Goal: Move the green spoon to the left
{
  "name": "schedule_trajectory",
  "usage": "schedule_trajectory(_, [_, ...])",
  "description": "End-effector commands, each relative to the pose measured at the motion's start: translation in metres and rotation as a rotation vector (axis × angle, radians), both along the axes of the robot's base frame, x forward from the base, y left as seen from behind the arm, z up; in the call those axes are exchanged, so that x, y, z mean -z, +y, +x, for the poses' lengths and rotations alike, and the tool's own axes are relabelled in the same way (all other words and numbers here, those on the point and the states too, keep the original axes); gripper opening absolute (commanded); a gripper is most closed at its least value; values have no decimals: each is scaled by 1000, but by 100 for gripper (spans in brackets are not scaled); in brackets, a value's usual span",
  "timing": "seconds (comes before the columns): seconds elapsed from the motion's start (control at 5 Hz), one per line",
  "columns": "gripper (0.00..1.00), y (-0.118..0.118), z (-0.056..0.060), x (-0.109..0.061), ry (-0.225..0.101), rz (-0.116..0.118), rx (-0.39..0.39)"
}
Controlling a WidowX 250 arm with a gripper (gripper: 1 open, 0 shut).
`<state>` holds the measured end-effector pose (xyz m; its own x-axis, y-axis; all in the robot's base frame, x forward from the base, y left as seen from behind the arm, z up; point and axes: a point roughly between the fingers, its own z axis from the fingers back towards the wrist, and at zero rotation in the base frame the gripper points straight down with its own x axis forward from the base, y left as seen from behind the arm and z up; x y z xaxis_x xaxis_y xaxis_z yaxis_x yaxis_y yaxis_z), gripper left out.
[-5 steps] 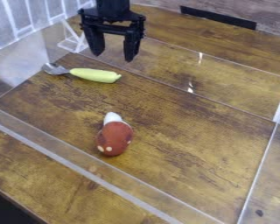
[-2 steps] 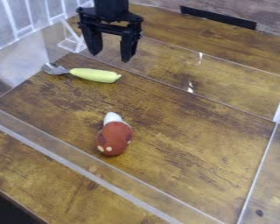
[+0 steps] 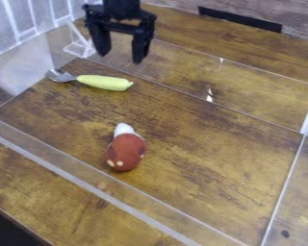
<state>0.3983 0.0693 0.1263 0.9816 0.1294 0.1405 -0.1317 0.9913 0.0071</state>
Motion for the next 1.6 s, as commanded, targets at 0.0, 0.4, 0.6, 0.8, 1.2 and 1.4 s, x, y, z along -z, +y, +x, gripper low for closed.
schedule_trajectory(0.0, [0, 0, 3, -39, -84, 12, 75])
schedule_trajectory(0.4, [100, -10, 2, -28, -32, 5, 36])
schedule_trajectory(0.6, [100, -4, 0, -10, -6, 1, 0])
schedule_trajectory(0.8, [100, 3, -3, 9, 20, -1, -35])
schedule_trajectory(1.2, [100, -6, 2, 1, 19, 12, -44])
schedule_trajectory(1.4, [100, 3, 8, -10, 13, 14, -27])
